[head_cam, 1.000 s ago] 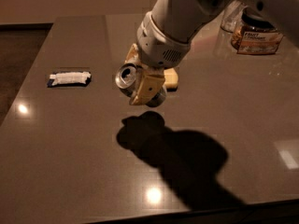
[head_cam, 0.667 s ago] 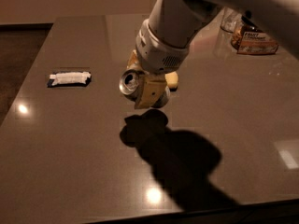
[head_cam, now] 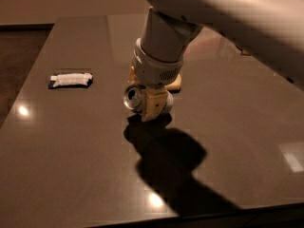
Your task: Knock 7up can over
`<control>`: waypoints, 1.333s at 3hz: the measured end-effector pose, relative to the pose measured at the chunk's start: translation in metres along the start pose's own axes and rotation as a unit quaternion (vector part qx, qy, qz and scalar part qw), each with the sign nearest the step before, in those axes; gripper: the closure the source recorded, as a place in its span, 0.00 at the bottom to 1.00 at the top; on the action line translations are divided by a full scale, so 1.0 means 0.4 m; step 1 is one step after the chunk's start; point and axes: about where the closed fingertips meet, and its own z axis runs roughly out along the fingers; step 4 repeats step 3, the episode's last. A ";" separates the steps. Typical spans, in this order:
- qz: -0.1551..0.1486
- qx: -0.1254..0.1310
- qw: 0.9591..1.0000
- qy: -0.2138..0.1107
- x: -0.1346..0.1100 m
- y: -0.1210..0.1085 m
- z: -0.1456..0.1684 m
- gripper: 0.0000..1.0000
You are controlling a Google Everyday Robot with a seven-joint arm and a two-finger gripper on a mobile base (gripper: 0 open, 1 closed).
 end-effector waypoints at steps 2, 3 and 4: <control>-0.016 -0.024 0.999 0.031 0.020 0.012 0.056 0.00; -0.016 -0.024 0.999 0.031 0.019 0.012 0.056 0.00; -0.016 -0.024 0.999 0.031 0.019 0.012 0.056 0.00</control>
Offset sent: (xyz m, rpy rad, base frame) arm 0.0018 -0.0032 -0.0371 -0.1172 0.0294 0.0367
